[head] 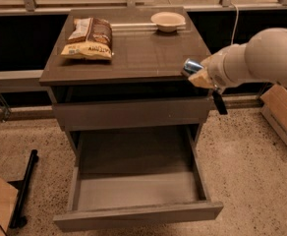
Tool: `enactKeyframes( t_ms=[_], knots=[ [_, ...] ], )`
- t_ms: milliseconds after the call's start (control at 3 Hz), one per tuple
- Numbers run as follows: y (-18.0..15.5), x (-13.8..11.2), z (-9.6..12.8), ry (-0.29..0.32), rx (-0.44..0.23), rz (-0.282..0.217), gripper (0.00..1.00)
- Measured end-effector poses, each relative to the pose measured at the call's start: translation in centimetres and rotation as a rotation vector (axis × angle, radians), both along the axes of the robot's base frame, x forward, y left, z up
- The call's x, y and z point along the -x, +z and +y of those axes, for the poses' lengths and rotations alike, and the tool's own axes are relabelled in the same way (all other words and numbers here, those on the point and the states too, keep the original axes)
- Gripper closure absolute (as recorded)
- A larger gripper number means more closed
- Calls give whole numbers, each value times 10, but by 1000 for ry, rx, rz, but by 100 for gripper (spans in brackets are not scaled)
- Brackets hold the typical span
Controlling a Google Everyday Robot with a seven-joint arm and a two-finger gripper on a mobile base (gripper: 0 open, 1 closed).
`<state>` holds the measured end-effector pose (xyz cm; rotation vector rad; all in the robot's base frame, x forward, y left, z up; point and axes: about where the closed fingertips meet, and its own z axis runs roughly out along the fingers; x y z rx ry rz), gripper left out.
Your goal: Pick redbull can from middle drawer and place on counter
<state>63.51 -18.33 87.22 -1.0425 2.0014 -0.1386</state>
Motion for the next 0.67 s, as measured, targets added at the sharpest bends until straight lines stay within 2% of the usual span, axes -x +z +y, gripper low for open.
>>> enactKeyframes(
  t_ms=[333,667],
  knots=[
    [34,-35,25,89,-24,-65,100],
    [48,-67,52,166,-56,-103,100]
  ],
)
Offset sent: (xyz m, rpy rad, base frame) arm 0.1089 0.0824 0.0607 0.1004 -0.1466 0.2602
